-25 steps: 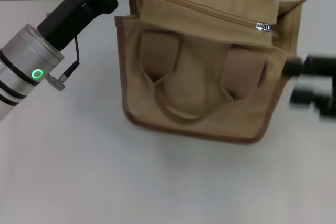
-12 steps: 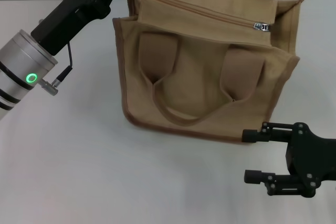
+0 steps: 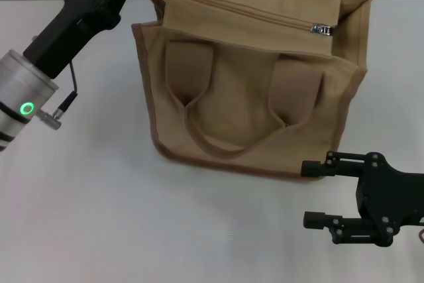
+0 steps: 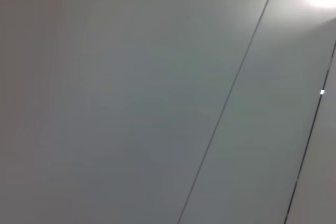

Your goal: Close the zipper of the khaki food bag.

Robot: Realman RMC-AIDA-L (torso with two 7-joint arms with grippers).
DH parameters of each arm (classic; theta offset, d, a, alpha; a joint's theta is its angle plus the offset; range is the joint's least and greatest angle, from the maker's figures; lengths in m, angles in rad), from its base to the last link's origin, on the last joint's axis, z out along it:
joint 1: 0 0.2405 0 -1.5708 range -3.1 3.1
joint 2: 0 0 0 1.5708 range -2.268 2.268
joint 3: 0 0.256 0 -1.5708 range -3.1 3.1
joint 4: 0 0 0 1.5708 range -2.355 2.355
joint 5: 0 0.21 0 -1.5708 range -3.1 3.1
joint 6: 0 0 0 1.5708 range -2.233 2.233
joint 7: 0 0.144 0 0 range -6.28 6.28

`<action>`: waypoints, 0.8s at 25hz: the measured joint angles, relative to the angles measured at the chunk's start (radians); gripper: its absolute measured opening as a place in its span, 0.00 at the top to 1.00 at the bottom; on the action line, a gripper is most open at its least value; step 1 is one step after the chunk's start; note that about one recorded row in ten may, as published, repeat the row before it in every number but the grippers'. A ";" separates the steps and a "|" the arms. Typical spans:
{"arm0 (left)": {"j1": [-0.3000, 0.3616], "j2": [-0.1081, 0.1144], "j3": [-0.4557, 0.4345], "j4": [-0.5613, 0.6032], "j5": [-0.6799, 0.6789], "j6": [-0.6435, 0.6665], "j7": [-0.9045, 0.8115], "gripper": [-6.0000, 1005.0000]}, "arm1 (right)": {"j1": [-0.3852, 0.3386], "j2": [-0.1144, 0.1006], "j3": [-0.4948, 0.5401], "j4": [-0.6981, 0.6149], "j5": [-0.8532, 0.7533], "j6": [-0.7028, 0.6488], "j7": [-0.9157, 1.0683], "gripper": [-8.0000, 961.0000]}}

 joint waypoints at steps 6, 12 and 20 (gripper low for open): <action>0.033 0.006 0.017 0.035 0.011 -0.003 -0.031 0.87 | 0.010 0.008 -0.001 0.000 0.000 0.007 0.000 0.26; 0.113 0.019 0.197 0.266 0.014 0.040 -0.210 0.75 | 0.030 0.012 -0.007 0.000 0.000 0.020 0.005 0.26; 0.219 0.121 0.444 0.367 0.014 0.216 -0.190 0.35 | 0.040 0.021 -0.013 0.001 -0.001 0.043 0.005 0.26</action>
